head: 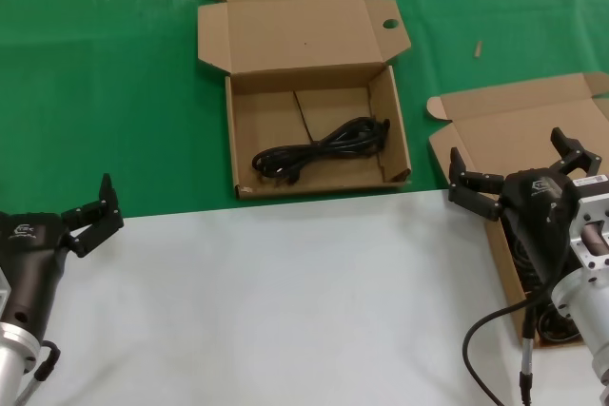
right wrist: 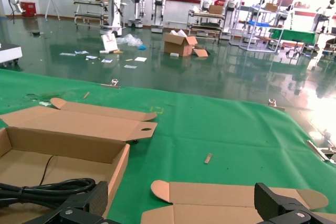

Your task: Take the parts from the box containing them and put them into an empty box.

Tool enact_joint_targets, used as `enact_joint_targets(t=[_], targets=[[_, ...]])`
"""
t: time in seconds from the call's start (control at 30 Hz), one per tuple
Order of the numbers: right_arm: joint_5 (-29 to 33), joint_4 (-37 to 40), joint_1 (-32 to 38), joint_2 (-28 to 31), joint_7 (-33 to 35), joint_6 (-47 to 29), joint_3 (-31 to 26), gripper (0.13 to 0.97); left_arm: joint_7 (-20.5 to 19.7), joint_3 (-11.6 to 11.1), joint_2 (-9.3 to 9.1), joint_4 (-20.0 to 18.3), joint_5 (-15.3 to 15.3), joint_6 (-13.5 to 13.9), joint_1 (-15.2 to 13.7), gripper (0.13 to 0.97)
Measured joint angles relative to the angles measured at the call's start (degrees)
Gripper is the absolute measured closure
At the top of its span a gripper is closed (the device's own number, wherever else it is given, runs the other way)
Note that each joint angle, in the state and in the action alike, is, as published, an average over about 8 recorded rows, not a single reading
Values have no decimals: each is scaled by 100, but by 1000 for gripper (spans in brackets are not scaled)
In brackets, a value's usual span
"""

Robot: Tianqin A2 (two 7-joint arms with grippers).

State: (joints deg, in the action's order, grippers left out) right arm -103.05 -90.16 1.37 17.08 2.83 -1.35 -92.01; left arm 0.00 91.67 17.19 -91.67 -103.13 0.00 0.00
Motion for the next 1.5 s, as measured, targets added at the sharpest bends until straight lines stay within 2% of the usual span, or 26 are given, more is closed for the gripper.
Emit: enact_joint_targets(t=[1.5], targets=[[0, 0, 0, 0, 0, 0, 0, 129, 0, 0, 0, 0, 0, 0, 0, 132]])
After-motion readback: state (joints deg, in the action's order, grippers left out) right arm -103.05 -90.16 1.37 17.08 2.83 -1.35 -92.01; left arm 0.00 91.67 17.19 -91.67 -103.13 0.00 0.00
